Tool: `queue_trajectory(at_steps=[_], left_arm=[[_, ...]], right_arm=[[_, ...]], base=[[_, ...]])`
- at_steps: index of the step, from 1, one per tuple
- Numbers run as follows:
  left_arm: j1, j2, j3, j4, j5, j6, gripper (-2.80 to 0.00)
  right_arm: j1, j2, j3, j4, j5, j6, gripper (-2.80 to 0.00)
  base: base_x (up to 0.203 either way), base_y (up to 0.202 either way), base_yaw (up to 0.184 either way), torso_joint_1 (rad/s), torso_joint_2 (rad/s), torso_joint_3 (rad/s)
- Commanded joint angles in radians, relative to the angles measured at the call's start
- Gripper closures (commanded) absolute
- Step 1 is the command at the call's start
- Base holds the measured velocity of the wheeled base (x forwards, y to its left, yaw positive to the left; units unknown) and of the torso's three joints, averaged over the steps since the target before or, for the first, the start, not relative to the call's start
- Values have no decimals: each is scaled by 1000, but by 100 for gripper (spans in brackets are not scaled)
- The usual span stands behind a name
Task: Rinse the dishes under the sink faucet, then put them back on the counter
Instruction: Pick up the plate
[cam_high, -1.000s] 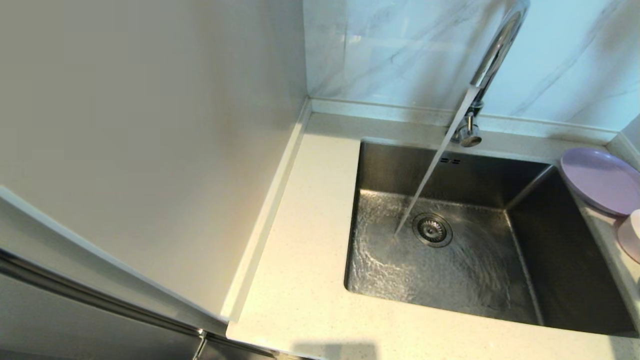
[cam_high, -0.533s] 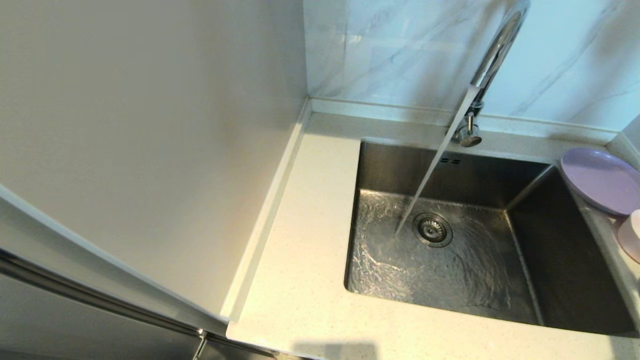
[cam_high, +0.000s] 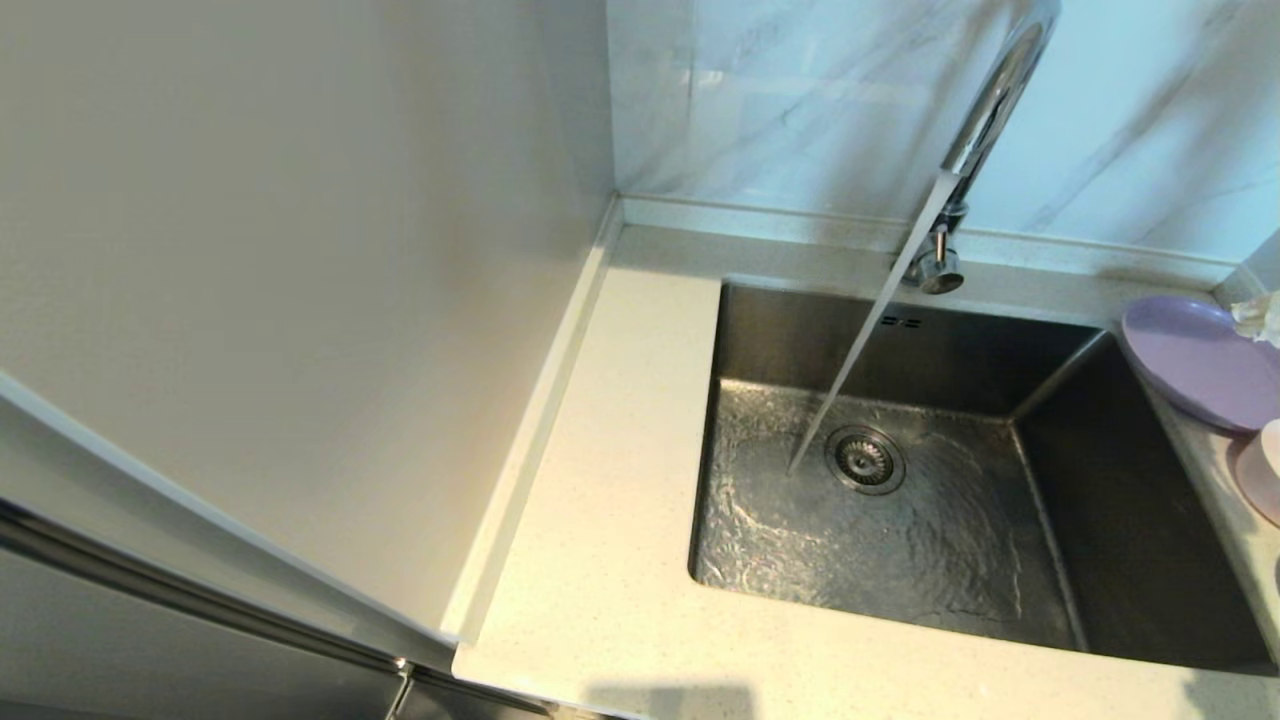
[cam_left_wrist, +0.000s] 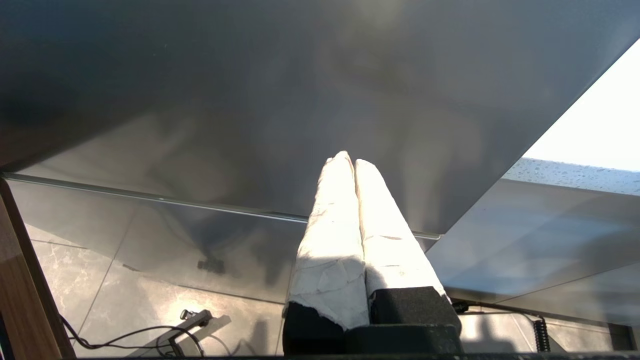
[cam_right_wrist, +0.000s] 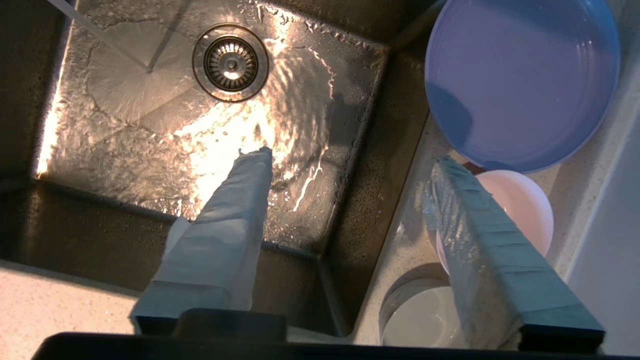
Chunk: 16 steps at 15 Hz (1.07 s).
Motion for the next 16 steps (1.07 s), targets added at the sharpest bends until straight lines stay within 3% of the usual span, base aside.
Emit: queue_trajectory(at_steps=[1,5,10,13,16], left_arm=[[0,0,0,0,-1,0,0],[0,0,0,0,0,0,0],[0,0,0,0,-1,0,0],[0,0,0,0,0,0,0],[0,0,0,0,0,0,0]], right_arm=[[-1,70,-30,5,3,19,-280],[0,157,-105,3,-1,87,-280],[0,224,-87,-145,-58,63,-280],[0,260,-82,-172,-111,1,-280],[6,289,-73,-229,-142,-3,-280]], base=[[0,0,0,0,0,0],[0,0,0,0,0,0],[0,0,0,0,0,0],[0,0,0,0,0,0],[0,0,0,0,0,0]])
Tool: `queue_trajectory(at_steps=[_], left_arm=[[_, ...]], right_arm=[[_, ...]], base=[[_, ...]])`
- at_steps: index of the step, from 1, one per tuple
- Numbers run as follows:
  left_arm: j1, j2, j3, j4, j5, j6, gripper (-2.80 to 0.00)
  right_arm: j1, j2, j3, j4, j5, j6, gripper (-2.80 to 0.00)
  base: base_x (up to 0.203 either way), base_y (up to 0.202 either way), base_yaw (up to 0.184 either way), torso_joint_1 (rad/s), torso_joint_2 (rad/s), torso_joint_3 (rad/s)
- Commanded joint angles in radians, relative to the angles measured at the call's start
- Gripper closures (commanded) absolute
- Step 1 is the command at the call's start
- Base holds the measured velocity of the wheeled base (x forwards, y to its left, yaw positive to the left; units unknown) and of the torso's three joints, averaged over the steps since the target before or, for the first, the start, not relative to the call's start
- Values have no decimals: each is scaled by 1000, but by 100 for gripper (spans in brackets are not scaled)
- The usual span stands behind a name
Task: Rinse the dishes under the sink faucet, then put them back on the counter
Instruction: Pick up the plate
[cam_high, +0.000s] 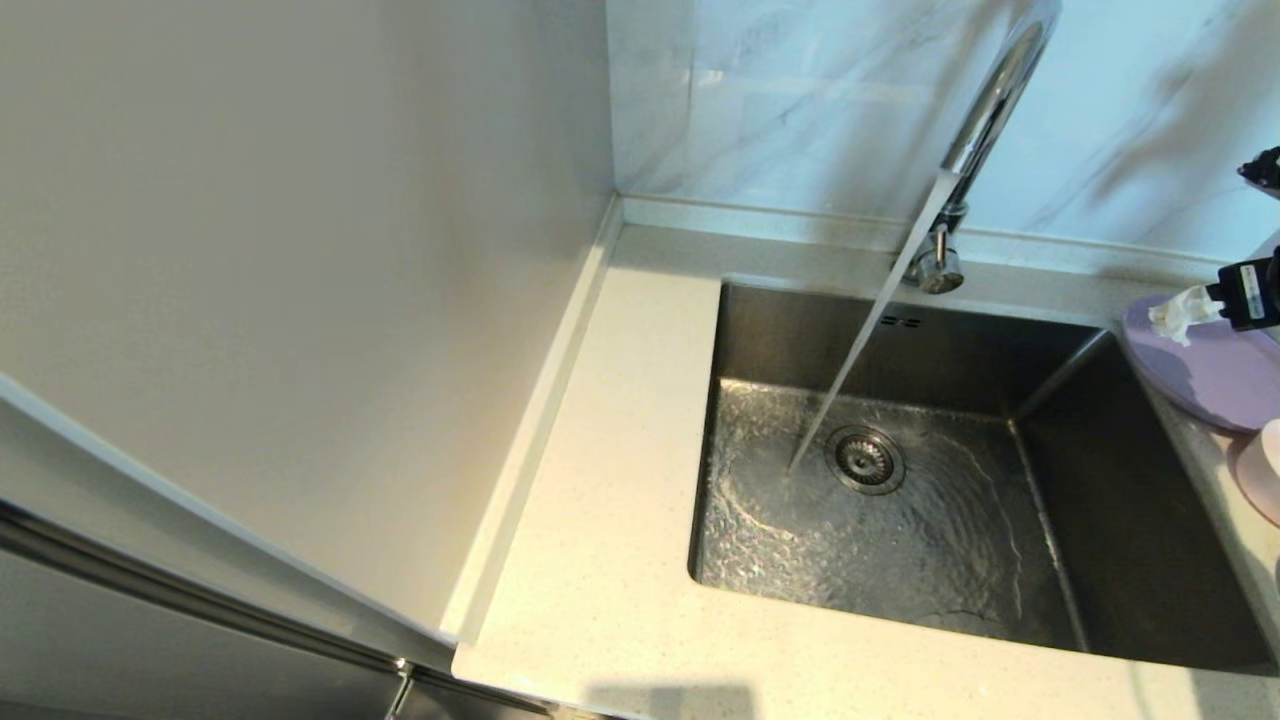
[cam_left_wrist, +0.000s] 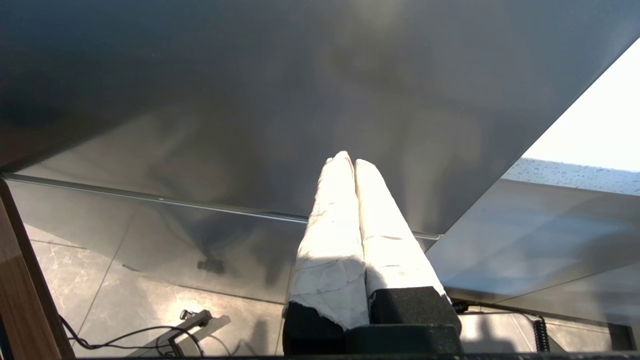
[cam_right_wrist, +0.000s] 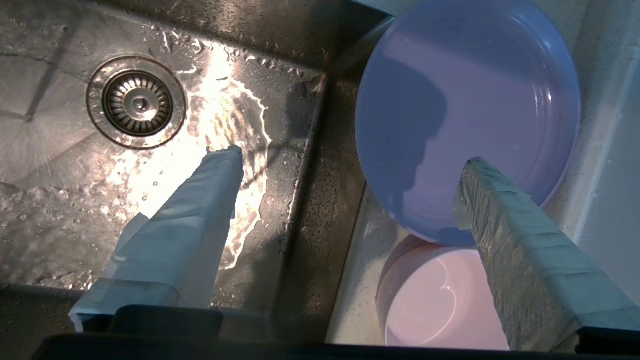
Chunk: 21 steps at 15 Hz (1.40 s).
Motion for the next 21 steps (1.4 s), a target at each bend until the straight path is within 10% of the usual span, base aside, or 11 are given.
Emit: queue_trajectory(at_steps=[1,21], left_arm=[[0,0,0,0,0,0,0],[0,0,0,0,0,0,0]], right_arm=[[12,33,15,-34,-37,-4,-280],[73,216,113,-373,-241,-52,-280]], base=[[0,0,0,0,0,0],[0,0,0,0,0,0]])
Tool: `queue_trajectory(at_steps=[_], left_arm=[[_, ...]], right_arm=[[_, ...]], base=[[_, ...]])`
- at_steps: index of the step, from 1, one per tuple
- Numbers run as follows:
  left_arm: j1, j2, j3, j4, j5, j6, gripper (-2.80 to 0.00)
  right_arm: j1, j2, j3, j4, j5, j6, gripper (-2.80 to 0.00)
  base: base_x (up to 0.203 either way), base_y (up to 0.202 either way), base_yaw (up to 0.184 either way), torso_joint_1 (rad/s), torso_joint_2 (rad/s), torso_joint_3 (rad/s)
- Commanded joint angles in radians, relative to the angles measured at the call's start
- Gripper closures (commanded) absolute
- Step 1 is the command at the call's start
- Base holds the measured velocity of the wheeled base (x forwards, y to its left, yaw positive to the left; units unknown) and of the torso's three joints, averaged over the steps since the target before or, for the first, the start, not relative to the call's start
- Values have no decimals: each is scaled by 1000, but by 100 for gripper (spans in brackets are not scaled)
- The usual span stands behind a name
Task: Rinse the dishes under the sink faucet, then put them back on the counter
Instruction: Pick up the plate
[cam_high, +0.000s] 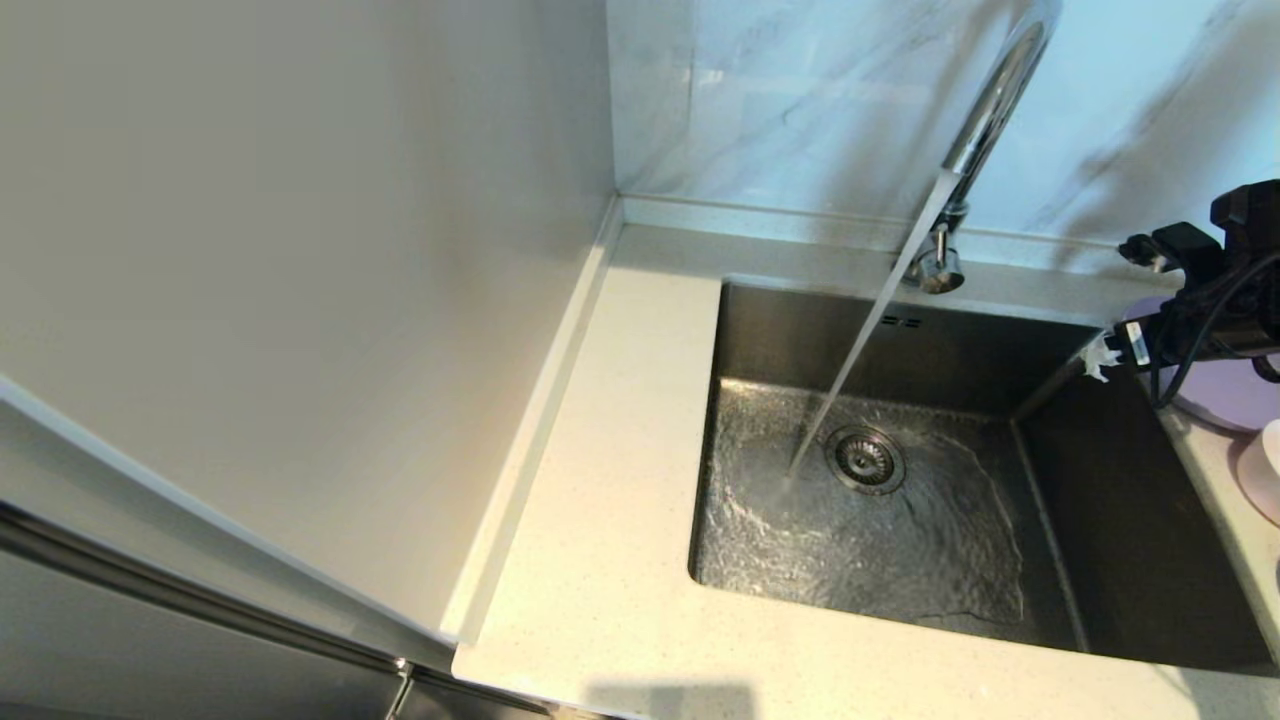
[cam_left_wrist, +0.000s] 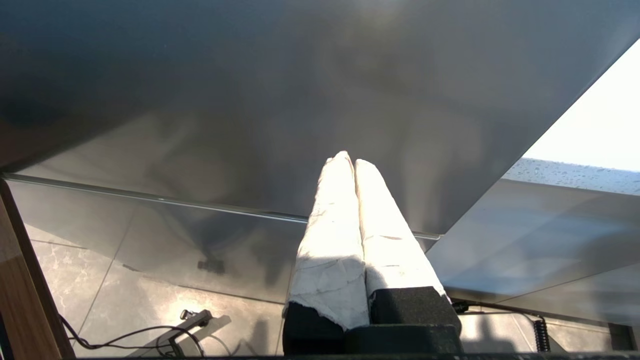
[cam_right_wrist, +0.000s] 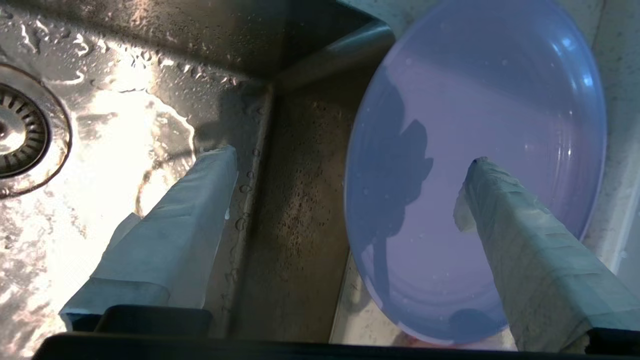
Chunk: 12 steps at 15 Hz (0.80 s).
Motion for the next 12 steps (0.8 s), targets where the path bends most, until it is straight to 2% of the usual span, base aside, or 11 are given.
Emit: queue_trajectory(at_steps=[1,4,12], left_arm=[[0,0,0,0,-1,0,0],[0,0,0,0,0,0,0],[0,0,0,0,0,0,0]], right_arm=[[0,24,6,-53,-13,-4,-280],[2,53,11,-120,-64,-22,-280],[3,73,3,-129,-83,-26,-280]], base=[[0,0,0,0,0,0],[0,0,0,0,0,0],[0,0,0,0,0,0]])
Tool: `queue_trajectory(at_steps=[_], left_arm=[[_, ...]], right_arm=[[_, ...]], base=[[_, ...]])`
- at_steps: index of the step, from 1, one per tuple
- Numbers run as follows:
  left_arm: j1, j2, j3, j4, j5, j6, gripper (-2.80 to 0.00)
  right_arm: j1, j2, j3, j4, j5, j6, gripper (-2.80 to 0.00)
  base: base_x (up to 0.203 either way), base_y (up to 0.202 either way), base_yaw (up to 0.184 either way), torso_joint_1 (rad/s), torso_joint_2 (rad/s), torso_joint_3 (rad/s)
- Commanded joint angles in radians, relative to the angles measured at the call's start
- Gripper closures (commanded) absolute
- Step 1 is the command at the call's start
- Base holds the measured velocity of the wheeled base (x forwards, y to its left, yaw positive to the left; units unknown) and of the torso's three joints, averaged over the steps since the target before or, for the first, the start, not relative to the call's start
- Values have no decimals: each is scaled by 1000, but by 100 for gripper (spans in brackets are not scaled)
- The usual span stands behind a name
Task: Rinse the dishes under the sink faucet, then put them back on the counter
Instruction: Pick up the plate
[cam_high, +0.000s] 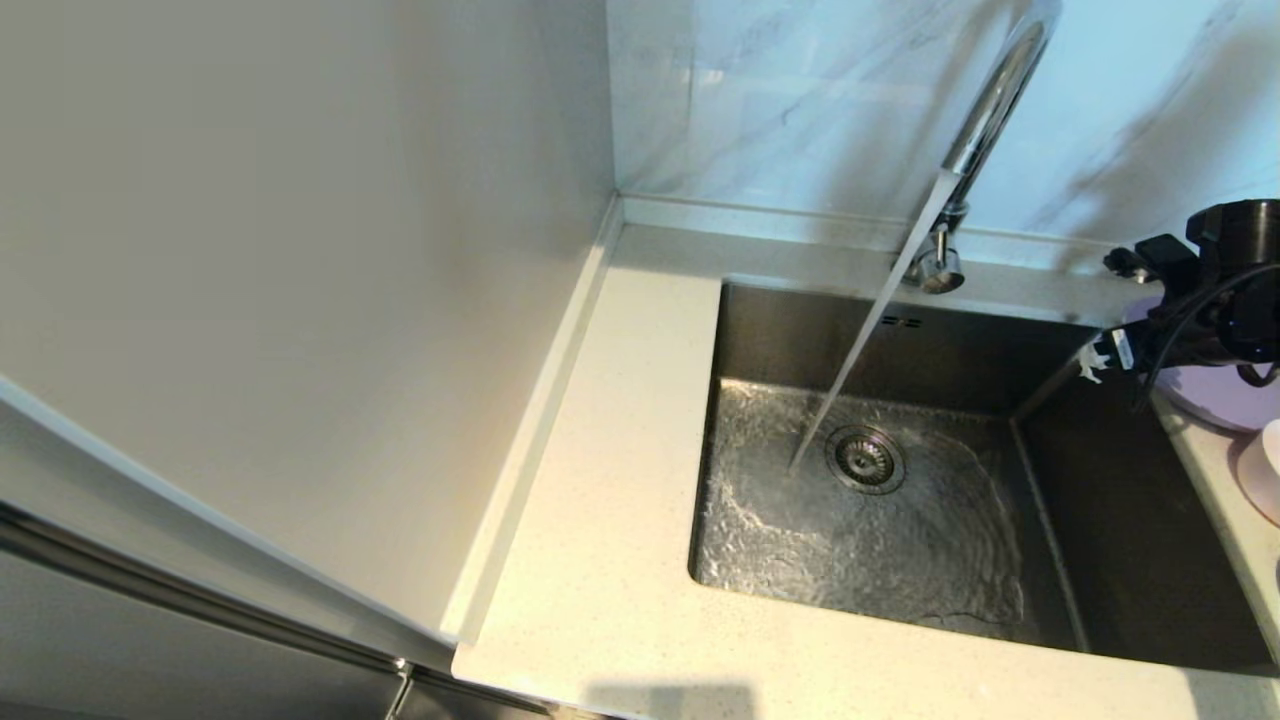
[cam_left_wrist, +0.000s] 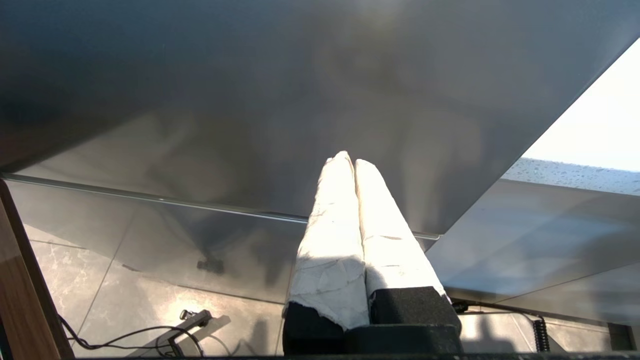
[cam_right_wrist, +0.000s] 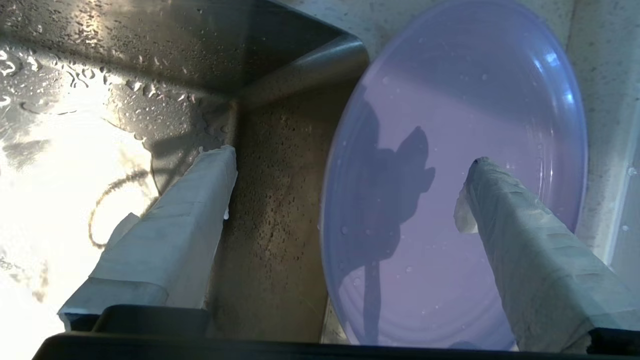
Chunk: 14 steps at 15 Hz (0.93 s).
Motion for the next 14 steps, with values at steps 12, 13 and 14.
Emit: queue_trajectory(at_steps=[12,13,14], left_arm=[[0,0,0,0,0,0,0],[0,0,0,0,0,0,0],[0,0,0,0,0,0,0]], right_arm=[[0,21,48,-95,-34,-31,0],[2,21,57,-115,-41,-35,0],[6,21,60,-120,-43,-40,0]], base=[[0,0,0,0,0,0],[0,0,0,0,0,0],[0,0,0,0,0,0]])
